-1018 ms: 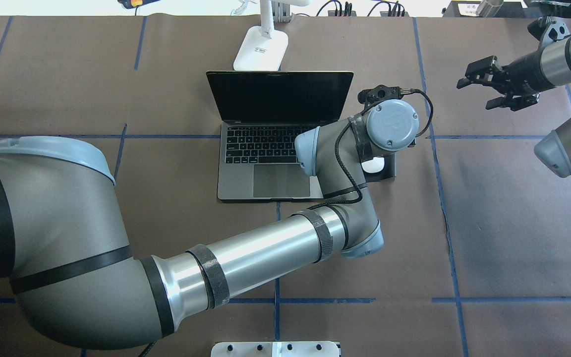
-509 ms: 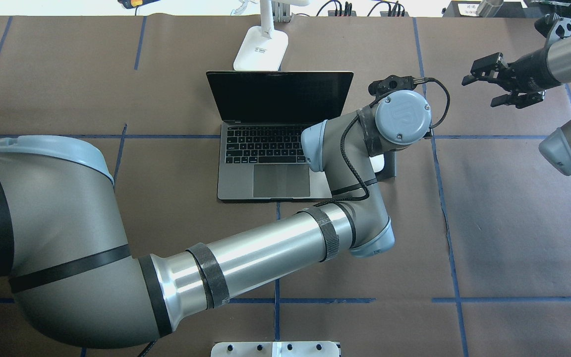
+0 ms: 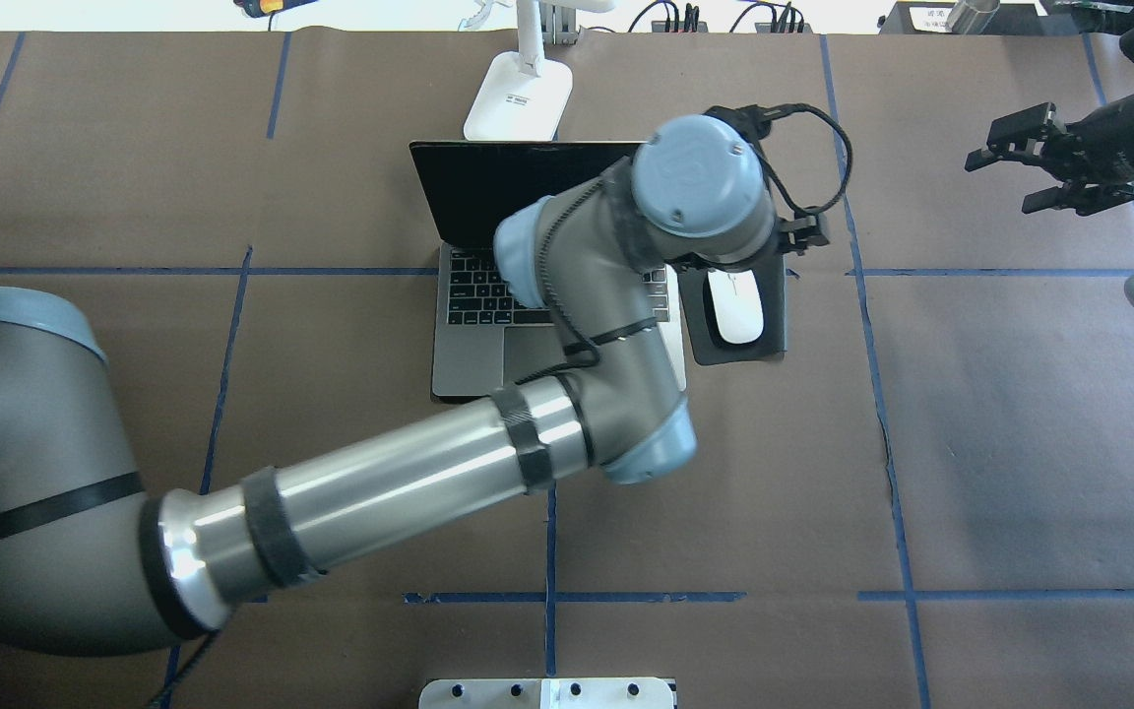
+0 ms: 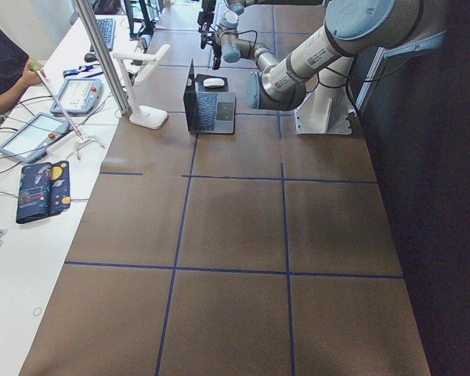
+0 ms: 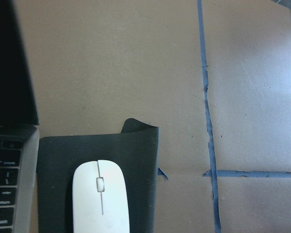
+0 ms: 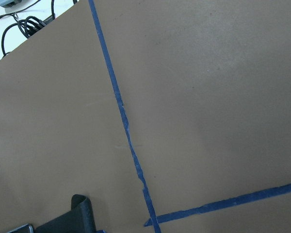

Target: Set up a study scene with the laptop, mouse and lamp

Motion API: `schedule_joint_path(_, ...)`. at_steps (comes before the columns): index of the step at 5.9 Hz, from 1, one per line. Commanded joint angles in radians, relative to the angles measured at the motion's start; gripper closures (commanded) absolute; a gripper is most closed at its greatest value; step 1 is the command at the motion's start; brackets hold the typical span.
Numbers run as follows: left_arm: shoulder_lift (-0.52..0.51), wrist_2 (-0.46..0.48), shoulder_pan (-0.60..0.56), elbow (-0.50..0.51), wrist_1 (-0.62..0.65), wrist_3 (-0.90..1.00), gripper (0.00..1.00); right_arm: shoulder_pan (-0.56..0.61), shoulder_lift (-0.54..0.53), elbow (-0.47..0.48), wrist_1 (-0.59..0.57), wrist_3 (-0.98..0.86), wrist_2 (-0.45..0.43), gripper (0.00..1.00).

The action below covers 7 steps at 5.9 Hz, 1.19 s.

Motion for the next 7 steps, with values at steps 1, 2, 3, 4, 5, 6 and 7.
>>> schedule_joint_path(1,0.200,-0.151,-0.081,-0.231,0.010,0.008,0.00,0.008,-0.067,0.060,0.001,-0.024,0.009,0.00)
schedule_joint_path(2,0.271,-0.275,-0.140,-0.277,0.012,0.034,0.00,0.005,-0.108,0.075,0.001,-0.127,0.009,0.00)
schedule_joint_path(3,0.391,-0.299,-0.160,-0.393,0.012,0.056,0.00,0.002,-0.203,0.157,0.001,-0.222,0.038,0.00)
schedule_joint_path(4,0.481,-0.301,-0.162,-0.482,0.015,0.120,0.00,-0.009,-0.258,0.193,0.001,-0.254,0.064,0.00)
schedule_joint_path(5,0.530,-0.319,-0.212,-0.526,0.020,0.146,0.00,-0.008,-0.313,0.245,0.001,-0.256,0.066,0.00)
schedule_joint_path(6,0.578,-0.388,-0.308,-0.532,0.018,0.157,0.00,-0.015,-0.319,0.227,-0.008,-0.260,0.047,0.00)
schedule_joint_path(7,0.669,-0.483,-0.392,-0.593,0.018,0.274,0.00,0.023,-0.329,0.223,-0.090,-0.401,0.018,0.00)
